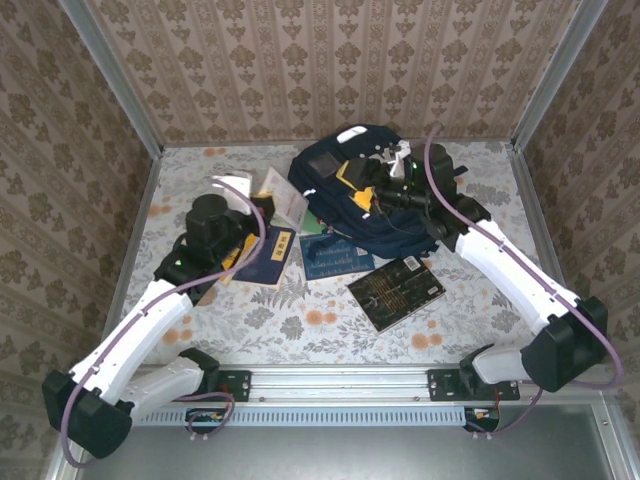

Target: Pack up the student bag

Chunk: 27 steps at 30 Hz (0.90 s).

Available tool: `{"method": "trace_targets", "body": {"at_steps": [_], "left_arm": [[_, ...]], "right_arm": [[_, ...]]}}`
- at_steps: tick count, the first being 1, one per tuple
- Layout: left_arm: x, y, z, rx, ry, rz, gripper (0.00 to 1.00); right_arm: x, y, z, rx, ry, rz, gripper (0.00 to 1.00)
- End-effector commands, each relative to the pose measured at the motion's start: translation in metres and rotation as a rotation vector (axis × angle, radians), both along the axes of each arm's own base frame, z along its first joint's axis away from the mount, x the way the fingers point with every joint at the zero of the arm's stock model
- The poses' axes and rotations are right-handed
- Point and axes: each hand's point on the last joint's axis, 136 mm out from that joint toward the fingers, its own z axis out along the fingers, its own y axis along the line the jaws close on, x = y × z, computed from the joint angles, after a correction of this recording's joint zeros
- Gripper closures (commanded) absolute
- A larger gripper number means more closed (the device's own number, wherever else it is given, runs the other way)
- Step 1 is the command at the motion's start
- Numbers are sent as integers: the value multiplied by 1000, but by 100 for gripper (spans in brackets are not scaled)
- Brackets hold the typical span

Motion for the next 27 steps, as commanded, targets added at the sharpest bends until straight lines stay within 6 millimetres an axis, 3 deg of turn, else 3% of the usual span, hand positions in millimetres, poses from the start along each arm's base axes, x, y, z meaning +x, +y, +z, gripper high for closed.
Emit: {"method": "trace_targets", "body": {"at_steps": [1, 6, 13, 18, 22, 27], "left_arm": [[9, 10, 16, -425, 115, 63, 100], [12, 17, 21, -687, 225, 81, 100], [0, 20, 29, -849, 293, 59, 100], [-7, 17, 16, -915, 361, 40, 100], [-15, 17, 20, -918, 368, 19, 100], [-19, 15, 20, -920, 381, 6, 100]], "right_arm": [[12, -5, -27, -53, -46, -1, 24], [12, 3, -61, -88, -14, 69, 21], [19, 2, -79, -35, 38, 57, 17], [30, 13, -67, 154, 25, 73, 15], [36, 22, -59, 243, 21, 98, 16], [27, 40, -39, 329, -8, 182, 19]]}}
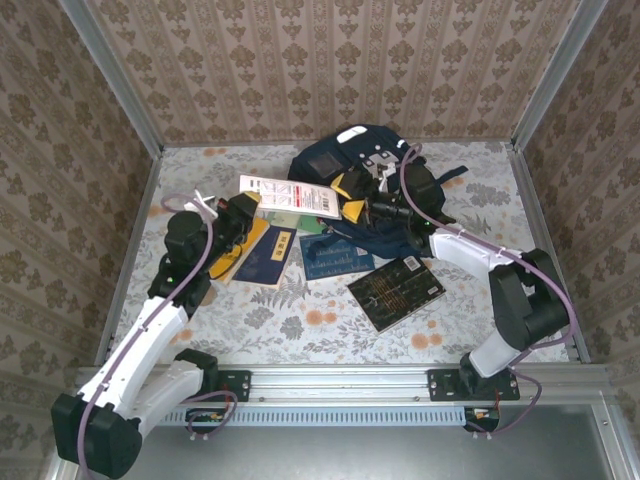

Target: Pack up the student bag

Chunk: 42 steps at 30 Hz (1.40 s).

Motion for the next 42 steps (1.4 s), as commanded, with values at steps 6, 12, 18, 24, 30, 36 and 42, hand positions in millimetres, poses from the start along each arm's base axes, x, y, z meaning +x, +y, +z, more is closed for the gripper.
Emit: {"method": "trace_targets", "body": {"at_steps": [6, 12, 18, 24, 30, 36, 42], "left_arm": [[-7, -4, 13, -36, -23, -38, 100], [-6, -6, 1, 12, 2, -46, 100], [-5, -10, -12, 75, 31, -68, 100], [-5, -10, -21, 254, 14, -93, 50], [9, -30, -19, 601, -64, -197, 39], [44, -107, -26, 799, -156, -469, 37], [90, -194, -56, 808, -179, -738, 42]], "right_arm": [[-28, 21, 47, 147, -107, 116, 35], [-36, 16, 54, 172, -126, 110, 67], [-37, 5, 43, 124, -125, 60, 91], [-26, -32, 31, 59, -99, -82, 99], [-14, -124, 14, -133, -77, -406, 100], [-14, -229, 1, -233, -23, -739, 100], [-34, -303, 2, -340, 13, -1005, 100]]}}
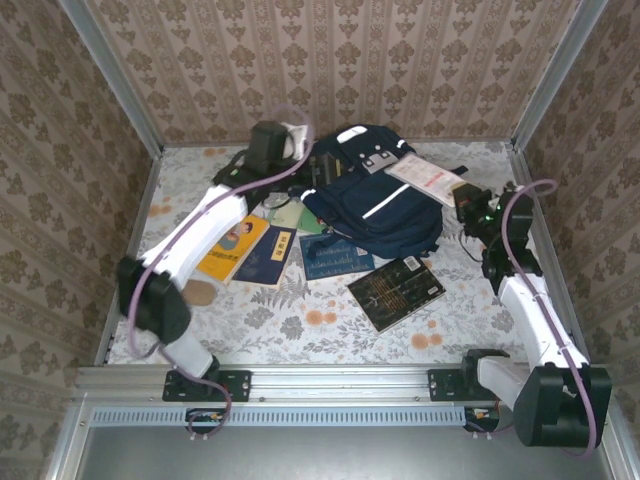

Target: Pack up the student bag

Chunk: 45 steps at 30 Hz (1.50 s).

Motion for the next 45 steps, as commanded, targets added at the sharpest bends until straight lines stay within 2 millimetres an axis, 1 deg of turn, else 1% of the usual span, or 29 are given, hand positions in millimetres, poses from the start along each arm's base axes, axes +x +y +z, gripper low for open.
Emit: {"method": "trace_targets", "body": {"at_steps": [1, 3, 4, 5, 10, 14, 19, 22, 28, 31, 35, 37, 39, 41, 42, 44, 45], "left_arm": [[4, -42, -33, 72, 44, -200, 43], [20, -64, -43, 73, 42, -236, 43], [27, -74, -51, 72, 48, -250, 44], [34, -83, -52, 61, 45, -258, 44], [56, -122, -78, -25, 99, -315, 42], [52, -152, -94, -136, 148, -382, 42], [37, -176, -120, -169, 206, -437, 42], [27, -182, -135, -165, 241, -456, 46], [14, -184, -140, -142, 234, -464, 51], [17, -181, -149, -112, 237, -444, 57], [23, -176, -164, -59, 228, -410, 62], [26, -175, -167, -47, 219, -402, 69], [29, -177, -163, -47, 206, -398, 80], [31, -179, -155, -59, 192, -399, 94], [33, -180, -147, -66, 184, -400, 100], [38, -179, -127, -91, 160, -393, 100], [42, -177, -113, -111, 140, -385, 100]], "right_arm": [[-18, -36, -3, -100, 52, -154, 100], [-28, -50, -1, -131, 72, -222, 100], [-32, -56, 0, -145, 76, -248, 100], [-35, -60, 0, -153, 82, -265, 100], [-40, -64, 1, -165, 86, -281, 100], [-40, -62, 1, -164, 85, -270, 100], [-39, -58, -5, -150, 87, -251, 100], [-38, -57, -11, -135, 92, -246, 100], [-31, -53, -22, -98, 105, -223, 100], [-30, -50, -22, -84, 102, -213, 100], [-31, -48, -19, -71, 93, -204, 100], [-32, -47, -18, -67, 88, -202, 100], [-33, -47, -17, -67, 87, -203, 100], [-36, -47, -15, -68, 88, -208, 100], [-37, -47, -13, -75, 91, -209, 100], [-43, -47, -5, -112, 111, -216, 100], [-47, -48, -2, -135, 126, -227, 100]]}}
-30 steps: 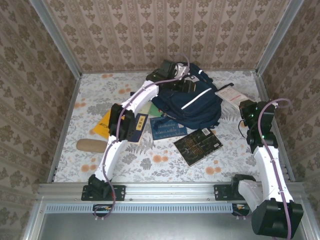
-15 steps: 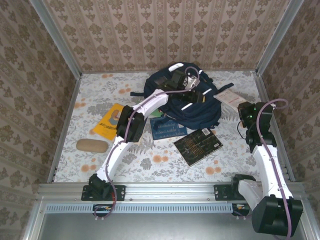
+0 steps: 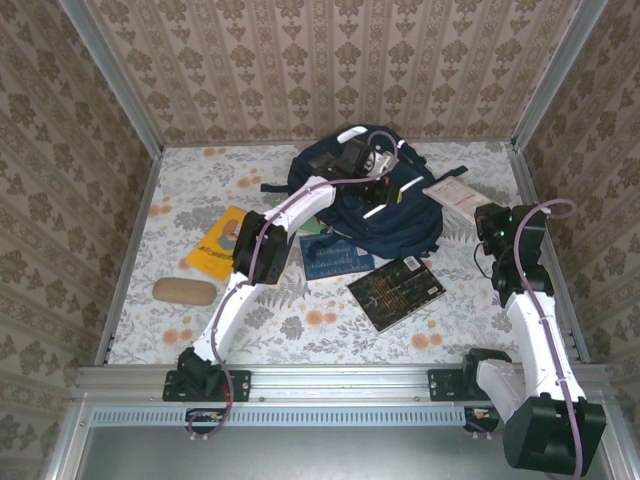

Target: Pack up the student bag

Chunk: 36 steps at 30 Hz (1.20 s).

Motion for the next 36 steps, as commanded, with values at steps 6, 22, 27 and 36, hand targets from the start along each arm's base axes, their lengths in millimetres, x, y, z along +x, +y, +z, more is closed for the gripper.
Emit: {"method": "trace_targets", "body": {"at_steps": [6, 22, 27, 36], "left_arm": [[39, 34, 127, -146, -150, 130, 100], [91, 93, 245, -439, -131, 314, 100], [92, 97, 252, -465, -122, 314, 100], [94, 97, 250, -487, -101, 311, 100]], "right_arm": [[-26, -9, 51, -119, -24, -76, 100], [-15, 18, 66, -142, -133, 32, 100], [27, 64, 58, -41, -244, 284, 100], [82, 121, 22, 28, -202, 392, 100]]}}
